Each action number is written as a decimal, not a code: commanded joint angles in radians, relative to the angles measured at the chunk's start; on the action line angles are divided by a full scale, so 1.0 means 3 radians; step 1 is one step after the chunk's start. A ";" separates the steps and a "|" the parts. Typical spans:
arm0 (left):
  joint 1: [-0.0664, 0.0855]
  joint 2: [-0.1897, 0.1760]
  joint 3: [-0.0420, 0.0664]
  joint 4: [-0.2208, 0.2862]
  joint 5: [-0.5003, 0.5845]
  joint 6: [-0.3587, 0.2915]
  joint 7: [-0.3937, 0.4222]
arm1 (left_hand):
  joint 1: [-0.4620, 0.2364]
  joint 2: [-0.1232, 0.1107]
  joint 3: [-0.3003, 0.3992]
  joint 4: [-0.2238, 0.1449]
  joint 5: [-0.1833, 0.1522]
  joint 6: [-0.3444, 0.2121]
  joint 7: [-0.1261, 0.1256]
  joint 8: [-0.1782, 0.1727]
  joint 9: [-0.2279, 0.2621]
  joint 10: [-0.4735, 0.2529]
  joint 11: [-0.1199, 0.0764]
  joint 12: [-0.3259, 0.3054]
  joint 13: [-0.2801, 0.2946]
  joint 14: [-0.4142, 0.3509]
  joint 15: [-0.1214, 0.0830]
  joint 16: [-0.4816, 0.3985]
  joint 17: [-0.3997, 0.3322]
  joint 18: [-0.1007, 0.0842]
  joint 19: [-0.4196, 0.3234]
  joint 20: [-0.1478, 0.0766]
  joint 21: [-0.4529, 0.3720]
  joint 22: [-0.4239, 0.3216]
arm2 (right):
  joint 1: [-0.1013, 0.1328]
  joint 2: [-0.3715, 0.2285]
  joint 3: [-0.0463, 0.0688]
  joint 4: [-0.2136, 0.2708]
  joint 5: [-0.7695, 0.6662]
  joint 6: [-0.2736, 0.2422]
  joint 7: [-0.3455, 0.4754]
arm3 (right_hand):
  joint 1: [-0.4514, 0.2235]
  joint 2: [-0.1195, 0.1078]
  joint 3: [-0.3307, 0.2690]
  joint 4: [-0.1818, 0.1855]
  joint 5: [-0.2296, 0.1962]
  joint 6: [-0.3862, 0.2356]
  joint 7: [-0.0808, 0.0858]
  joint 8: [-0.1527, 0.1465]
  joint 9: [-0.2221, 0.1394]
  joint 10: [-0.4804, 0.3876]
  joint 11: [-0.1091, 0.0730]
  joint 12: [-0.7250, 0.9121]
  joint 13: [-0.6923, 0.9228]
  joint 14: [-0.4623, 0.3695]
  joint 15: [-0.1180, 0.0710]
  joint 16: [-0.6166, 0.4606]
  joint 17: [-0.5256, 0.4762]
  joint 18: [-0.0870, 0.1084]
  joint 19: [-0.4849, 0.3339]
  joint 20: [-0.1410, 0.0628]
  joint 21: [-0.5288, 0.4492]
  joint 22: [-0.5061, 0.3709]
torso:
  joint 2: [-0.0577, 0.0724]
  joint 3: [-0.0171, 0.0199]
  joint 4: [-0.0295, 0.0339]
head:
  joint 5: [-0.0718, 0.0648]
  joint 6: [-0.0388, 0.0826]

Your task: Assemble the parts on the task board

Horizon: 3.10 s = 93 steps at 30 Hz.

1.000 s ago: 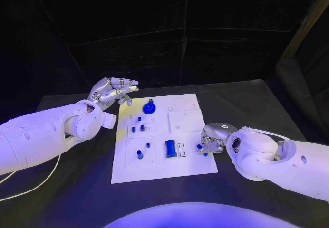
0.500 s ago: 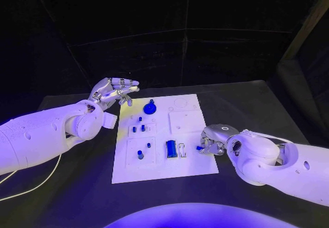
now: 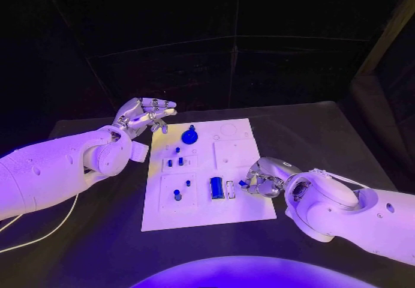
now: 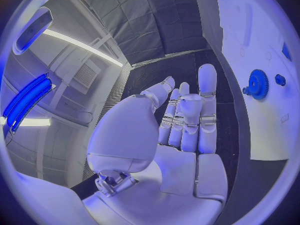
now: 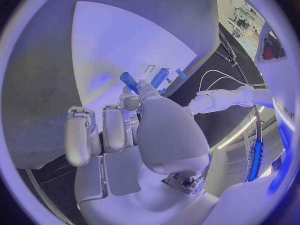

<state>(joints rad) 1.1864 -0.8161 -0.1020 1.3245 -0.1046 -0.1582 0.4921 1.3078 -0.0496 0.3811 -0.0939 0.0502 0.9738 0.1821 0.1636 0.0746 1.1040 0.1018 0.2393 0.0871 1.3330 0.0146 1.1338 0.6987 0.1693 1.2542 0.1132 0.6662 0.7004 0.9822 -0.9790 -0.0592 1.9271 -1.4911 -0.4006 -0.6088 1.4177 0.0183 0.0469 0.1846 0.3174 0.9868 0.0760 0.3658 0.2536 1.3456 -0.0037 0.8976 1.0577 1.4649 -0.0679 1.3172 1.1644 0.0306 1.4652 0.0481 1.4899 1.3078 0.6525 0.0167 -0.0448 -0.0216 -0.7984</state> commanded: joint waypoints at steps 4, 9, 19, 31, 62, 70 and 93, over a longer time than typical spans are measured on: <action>0.0005 0.0001 0.0003 0.0010 0.0012 0.0025 0.0012 | -0.0001 0.0026 -0.0021 -0.0002 -0.0001 -0.0023 0.0007 0.0011 -0.0002 -0.0022 0.0011 0.0013 0.0005 -0.0030 0.0003 0.0009 -0.0004 0.0044 -0.0012 0.0000 -0.0011 -0.0004 | 0.0005 0.0053 0.0001 -0.0019 0.0422 -0.0259 0.0097 | -0.0090 -0.0040 0.0008 0.0053 0.0003 0.0014 0.0016 -0.0010 0.0001 0.0018 0.0010 0.0034 0.0017 0.0128 0.0004 0.0015 0.0016 -0.0010 0.0106 -0.0004 0.0018 0.0584 | 0.0001 -0.0003 0.0004 | -0.0002 -0.0002; 0.0005 0.0004 0.0003 0.0011 0.0012 0.0026 0.0011 | -0.0001 0.0026 -0.0021 -0.0002 -0.0001 -0.0023 0.0007 0.0011 -0.0002 -0.0022 0.0011 0.0013 0.0005 -0.0030 0.0003 0.0009 -0.0004 0.0044 -0.0012 0.0000 -0.0011 -0.0004 | 0.0005 0.0127 0.0002 -0.0075 0.0534 -0.0188 0.0032 | -0.0166 -0.0073 0.0018 0.0101 0.0151 0.0054 0.0003 0.0006 0.0014 0.0044 0.0001 0.0075 0.0047 0.0134 -0.0001 0.0033 0.0043 -0.0015 0.0120 -0.0006 0.0031 0.0600 | 0.0001 -0.0001 0.0002 | 0.0003 -0.0003; 0.0005 0.0011 0.0003 0.0010 0.0012 0.0033 0.0004 | -0.0001 0.0026 -0.0021 -0.0002 -0.0001 -0.0023 0.0007 0.0011 -0.0002 -0.0022 0.0011 0.0013 0.0005 -0.0030 0.0003 0.0009 -0.0004 0.0044 -0.0012 0.0000 -0.0011 -0.0004 | 0.0005 0.0288 0.0002 -0.0207 0.0588 -0.0017 -0.0143 | -0.0288 -0.0073 0.0011 0.0186 0.0214 0.0143 -0.0035 0.0050 0.0044 0.0124 -0.0028 0.0183 0.0126 0.0144 -0.0023 0.0068 0.0098 -0.0019 0.0135 -0.0023 0.0045 0.0617 | 0.0001 -0.0001 -0.0006 | 0.0017 -0.0010; 0.0005 0.0018 0.0003 0.0008 0.0012 0.0040 0.0002 | -0.0001 0.0026 -0.0021 -0.0002 -0.0001 -0.0023 0.0007 0.0011 -0.0002 -0.0022 0.0011 0.0013 0.0005 -0.0030 0.0003 0.0009 -0.0004 0.0044 -0.0012 0.0000 -0.0011 -0.0004 | 0.0006 0.0400 0.0002 -0.0286 0.0615 -0.0061 -0.0171 | -0.0329 -0.0079 0.0000 0.0210 0.0214 0.0161 -0.0042 0.0057 0.0051 0.0139 -0.0034 0.0196 0.0137 0.0146 -0.0029 0.0076 0.0110 -0.0021 0.0139 -0.0030 0.0049 0.0622 | 0.0002 -0.0002 -0.0003 | 0.0019 -0.0017; 0.0005 0.0022 0.0003 -0.0005 0.0012 0.0050 -0.0008 | 0.0003 0.0029 -0.0024 -0.0005 -0.0001 -0.0026 0.0007 0.0018 -0.0002 -0.0028 0.0011 0.0021 0.0006 -0.0032 0.0002 0.0011 -0.0010 0.0044 -0.0010 -0.0001 -0.0014 -0.0006 | 0.0006 0.0369 0.0002 -0.0289 0.0572 -0.0006 -0.0068 | -0.0711 -0.0023 -0.0643 0.0245 -0.0819 0.0160 -0.0037 0.0062 0.0114 0.0134 -0.0025 0.0140 0.0146 0.0134 -0.0022 0.0036 0.0069 -0.0015 0.0124 -0.0029 0.0028 0.0606 | -0.0001 0.0003 -0.0009 | 0.0038 -0.0018; 0.0005 0.0023 0.0003 -0.0008 0.0012 0.0047 -0.0002 | 0.0003 0.0029 -0.0024 -0.0005 -0.0001 -0.0026 0.0007 0.0018 -0.0002 -0.0028 0.0011 0.0021 0.0006 -0.0032 0.0002 0.0011 -0.0010 0.0044 -0.0010 -0.0001 -0.0014 -0.0006 | 0.0008 0.0213 0.0002 -0.0282 0.0889 -0.0256 0.0489 | -0.0542 -0.0050 -0.0738 0.0197 -0.0729 -0.0048 0.0034 -0.0038 0.0088 -0.0027 0.0033 -0.0185 -0.0067 0.0054 0.0020 -0.0197 -0.0245 0.0052 -0.0068 0.0000 -0.0178 0.0387 | -0.0011 0.0002 -0.0007 | 0.0046 0.0001; -0.0057 0.0365 0.0003 -0.0598 0.0624 0.0034 0.0174 | -0.0316 -0.0021 -0.0548 0.0302 -0.0005 -0.0069 0.0015 -0.0018 -0.0030 -0.0153 0.0138 -0.0130 -0.0077 -0.1431 0.0313 -0.1980 -0.1397 -0.0056 -0.1358 0.0276 -0.1365 -0.0835 | 0.0480 0.0754 0.0012 -0.2064 0.4086 0.0131 0.3314 | 0.0165 0.0267 -0.0855 -0.0323 -0.0576 -0.0354 0.0443 -0.0800 -0.0364 -0.1148 0.0575 -0.2747 -0.2757 -0.1464 0.0682 -0.3975 -0.3328 0.0499 -0.2049 0.0651 -0.4089 -0.2917 | -0.0304 -0.0044 -0.0010 | 0.0048 0.0386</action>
<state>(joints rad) 1.1697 -0.7162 -0.1021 1.1600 0.0053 -0.1552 0.5048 1.2129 -0.0634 0.2270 -0.0068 0.0533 0.9625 0.1859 0.1653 0.0666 1.0639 0.1346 0.2119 0.0670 0.9272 0.0946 0.5847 0.3012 0.1689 0.8877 0.1852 0.2961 0.4756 1.1239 -0.7663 -0.0563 1.3366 -0.4021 -0.4292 0.2362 1.4762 0.0875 -0.2084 0.0956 0.1458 0.8783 0.2038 0.1350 0.1513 1.0053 0.1651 0.0854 0.2506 1.0238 0.1306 0.1409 0.1814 0.1713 0.8520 0.2366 0.2861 0.4514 0.5773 0.0050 -0.0448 -0.0090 -0.7052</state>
